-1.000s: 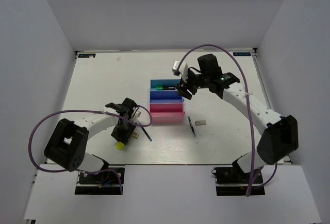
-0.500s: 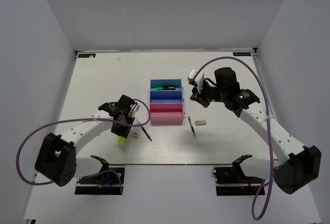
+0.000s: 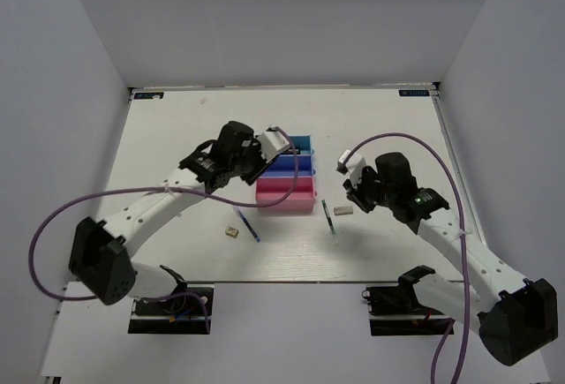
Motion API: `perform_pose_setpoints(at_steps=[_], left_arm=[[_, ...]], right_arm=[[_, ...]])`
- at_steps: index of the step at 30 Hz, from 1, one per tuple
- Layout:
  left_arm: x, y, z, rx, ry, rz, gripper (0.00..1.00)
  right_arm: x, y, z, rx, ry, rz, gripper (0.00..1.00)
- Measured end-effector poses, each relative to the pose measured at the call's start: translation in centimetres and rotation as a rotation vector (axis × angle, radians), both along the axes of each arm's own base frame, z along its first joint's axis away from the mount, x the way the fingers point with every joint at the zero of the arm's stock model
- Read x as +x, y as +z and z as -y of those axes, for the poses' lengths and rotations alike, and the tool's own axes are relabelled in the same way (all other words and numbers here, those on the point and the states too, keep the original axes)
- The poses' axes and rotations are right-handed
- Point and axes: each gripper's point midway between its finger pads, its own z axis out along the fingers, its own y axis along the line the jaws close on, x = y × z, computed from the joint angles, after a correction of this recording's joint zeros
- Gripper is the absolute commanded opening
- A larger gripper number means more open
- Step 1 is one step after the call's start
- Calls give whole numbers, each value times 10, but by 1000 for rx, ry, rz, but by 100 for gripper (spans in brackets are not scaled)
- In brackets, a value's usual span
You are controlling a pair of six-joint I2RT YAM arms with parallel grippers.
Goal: Sort the stationery into containers
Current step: Place the pen in the storage box.
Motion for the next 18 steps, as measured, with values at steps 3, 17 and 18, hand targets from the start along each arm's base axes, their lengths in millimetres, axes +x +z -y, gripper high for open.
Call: perform_pose_setpoints(at_steps=[3, 17, 18], left_arm=[[35, -3, 30, 8, -108, 99, 0], [135, -34, 92, 90, -281, 345, 0], [141, -32, 95, 86, -278, 356, 0]], right_arm=[[5, -3, 8, -15, -43, 21, 19], [21, -12, 34, -75, -158, 77, 20], [22, -12, 34, -77, -159, 77, 20]])
